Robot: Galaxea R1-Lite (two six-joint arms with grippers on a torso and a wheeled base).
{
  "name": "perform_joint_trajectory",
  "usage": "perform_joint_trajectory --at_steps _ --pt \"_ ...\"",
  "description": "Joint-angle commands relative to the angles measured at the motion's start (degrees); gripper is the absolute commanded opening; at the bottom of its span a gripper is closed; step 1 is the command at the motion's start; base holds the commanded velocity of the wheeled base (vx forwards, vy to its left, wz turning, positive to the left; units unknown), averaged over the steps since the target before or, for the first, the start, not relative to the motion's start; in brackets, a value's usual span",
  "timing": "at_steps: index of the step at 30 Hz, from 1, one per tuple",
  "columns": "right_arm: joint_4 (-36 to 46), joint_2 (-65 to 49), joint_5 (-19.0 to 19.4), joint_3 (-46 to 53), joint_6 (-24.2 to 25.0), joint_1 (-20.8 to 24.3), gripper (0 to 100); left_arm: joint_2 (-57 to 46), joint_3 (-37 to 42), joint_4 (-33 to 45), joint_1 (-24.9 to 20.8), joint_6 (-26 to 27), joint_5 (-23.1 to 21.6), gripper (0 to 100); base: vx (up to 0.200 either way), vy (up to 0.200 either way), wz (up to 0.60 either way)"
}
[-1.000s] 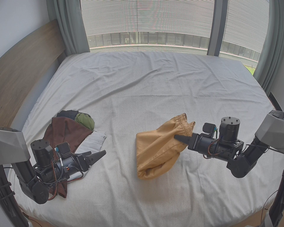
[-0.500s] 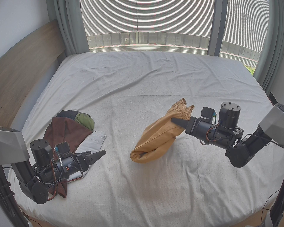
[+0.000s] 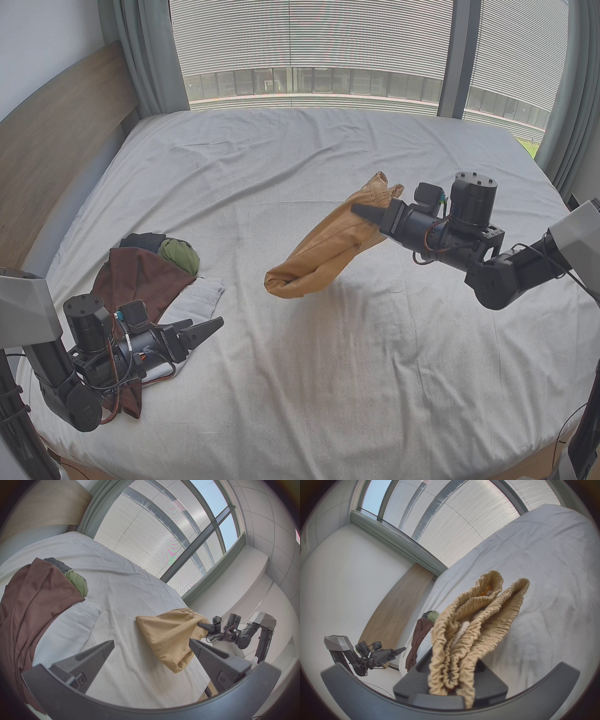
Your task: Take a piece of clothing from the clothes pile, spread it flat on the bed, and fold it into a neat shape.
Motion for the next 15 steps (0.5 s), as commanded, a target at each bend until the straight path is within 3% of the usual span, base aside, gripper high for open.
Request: perform_joint_trajectory --at_steps 1,15 --pt "3.01 4.37 -0.05 -7.86 0.16 0.07 0 0.13 -0.08 -0.01 -0.01 -0.1 -0.01 100 0.0 0.0 0.0" --pt "10.48 16.15 -0.05 -28.16 1.3 0.16 0 0.3 -0.08 -0.01 0.17 -0.28 -0.1 100 0.0 0.0 0.0"
